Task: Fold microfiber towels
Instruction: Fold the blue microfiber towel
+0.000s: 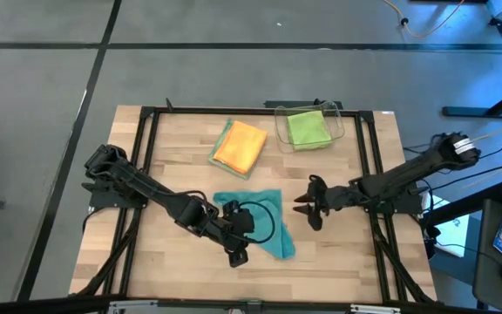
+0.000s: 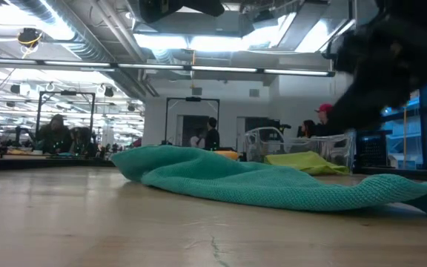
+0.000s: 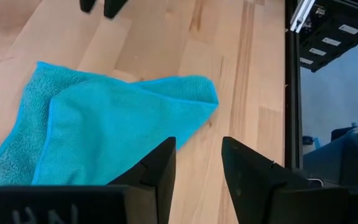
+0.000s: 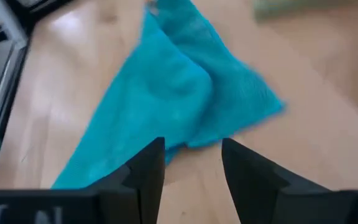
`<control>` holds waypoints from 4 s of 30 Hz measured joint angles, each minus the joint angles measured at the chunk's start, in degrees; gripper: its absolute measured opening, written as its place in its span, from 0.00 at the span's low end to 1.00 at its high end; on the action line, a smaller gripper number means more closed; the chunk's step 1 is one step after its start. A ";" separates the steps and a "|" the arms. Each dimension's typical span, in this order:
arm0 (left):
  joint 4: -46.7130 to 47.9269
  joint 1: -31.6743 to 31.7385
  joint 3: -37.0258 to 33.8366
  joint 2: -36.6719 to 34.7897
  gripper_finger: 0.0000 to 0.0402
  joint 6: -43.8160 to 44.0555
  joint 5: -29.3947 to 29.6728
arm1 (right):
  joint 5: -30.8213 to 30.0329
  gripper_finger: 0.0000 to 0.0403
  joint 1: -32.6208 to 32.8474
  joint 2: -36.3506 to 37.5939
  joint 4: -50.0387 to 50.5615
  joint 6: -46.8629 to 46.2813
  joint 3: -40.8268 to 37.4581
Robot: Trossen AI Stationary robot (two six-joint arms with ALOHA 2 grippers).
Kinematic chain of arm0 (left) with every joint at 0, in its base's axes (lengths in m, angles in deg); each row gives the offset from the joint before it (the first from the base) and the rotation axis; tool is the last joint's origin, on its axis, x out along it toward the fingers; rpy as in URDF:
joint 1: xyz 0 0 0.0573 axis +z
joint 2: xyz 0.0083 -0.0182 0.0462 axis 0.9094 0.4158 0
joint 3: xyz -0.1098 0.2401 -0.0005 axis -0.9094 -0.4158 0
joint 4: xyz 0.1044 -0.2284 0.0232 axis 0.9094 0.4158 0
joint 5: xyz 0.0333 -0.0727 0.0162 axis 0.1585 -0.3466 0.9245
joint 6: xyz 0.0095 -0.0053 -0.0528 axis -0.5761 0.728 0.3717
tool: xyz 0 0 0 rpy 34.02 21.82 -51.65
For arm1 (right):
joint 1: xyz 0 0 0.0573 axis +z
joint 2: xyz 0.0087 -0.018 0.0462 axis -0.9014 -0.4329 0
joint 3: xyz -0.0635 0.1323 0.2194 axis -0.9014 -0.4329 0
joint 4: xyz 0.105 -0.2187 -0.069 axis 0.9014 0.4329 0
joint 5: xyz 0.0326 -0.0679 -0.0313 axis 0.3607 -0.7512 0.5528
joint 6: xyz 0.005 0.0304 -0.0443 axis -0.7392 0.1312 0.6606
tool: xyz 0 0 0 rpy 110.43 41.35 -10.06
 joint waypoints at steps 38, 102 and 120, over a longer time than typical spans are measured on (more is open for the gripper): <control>0.23 0.62 0.00 0.00 0.30 -4.53 4.94 | 4.50 0.33 -5.46 -32.74 -5.04 3.22 21.52; 20.63 4.11 -0.15 15.05 0.45 1.26 1.44 | -13.71 0.01 10.01 -5.38 16.28 19.42 23.74; 17.48 4.85 0.01 19.28 0.45 -7.91 3.28 | -13.52 0.01 9.99 -5.38 16.09 19.44 23.74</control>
